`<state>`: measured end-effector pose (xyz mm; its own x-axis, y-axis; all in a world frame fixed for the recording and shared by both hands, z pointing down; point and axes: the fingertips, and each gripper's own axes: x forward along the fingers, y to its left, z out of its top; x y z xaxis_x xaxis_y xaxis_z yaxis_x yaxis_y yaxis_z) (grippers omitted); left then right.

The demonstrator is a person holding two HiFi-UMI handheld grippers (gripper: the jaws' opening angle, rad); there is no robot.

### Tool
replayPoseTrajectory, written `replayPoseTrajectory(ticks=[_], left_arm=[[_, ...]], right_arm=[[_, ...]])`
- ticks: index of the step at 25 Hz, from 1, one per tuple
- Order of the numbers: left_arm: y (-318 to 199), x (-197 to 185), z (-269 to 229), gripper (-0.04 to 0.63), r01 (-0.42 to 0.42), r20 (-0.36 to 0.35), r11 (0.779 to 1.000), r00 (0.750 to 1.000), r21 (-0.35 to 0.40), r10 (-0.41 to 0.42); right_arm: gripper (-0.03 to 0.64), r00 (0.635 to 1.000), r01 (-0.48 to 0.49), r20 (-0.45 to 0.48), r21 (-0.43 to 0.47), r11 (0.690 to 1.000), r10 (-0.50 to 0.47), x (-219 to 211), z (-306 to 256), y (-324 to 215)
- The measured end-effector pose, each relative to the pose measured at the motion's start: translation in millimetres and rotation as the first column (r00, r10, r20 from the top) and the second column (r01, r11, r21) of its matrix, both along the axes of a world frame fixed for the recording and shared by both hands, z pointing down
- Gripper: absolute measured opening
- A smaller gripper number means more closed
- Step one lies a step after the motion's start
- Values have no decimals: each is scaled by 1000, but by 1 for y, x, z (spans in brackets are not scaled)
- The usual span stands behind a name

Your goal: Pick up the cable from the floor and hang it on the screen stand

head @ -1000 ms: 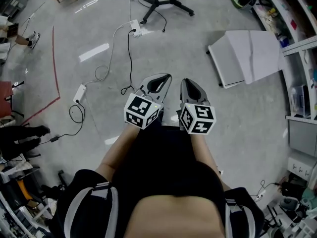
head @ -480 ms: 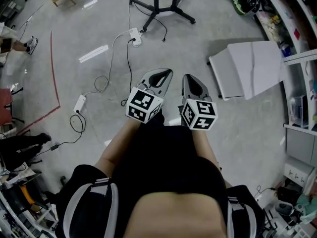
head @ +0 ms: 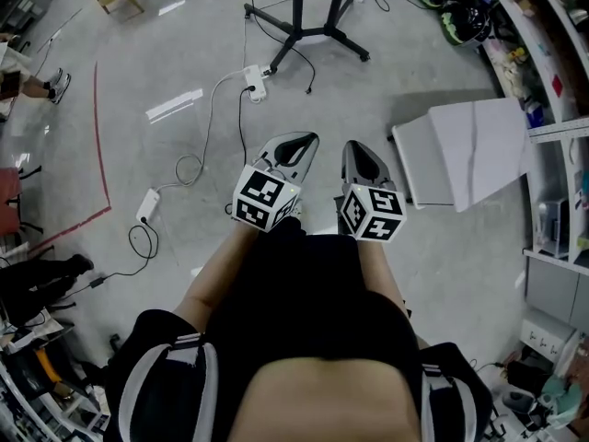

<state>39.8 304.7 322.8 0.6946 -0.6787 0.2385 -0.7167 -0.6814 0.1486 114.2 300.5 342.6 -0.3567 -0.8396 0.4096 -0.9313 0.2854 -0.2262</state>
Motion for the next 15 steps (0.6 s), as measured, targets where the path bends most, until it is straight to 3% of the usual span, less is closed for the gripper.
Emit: replayPoseTrajectory(ticks=[8, 15], left_arm=[[-20, -15, 5, 8, 15, -4, 999, 1000, -31, -15], [-37, -8, 20, 8, 21, 12, 998, 1000, -62, -20]], right_arm=[[26, 1000, -7, -22, 21, 1000, 8, 19, 0, -31], [26, 1000, -6, 21, 20, 1000, 5, 37, 12, -57]])
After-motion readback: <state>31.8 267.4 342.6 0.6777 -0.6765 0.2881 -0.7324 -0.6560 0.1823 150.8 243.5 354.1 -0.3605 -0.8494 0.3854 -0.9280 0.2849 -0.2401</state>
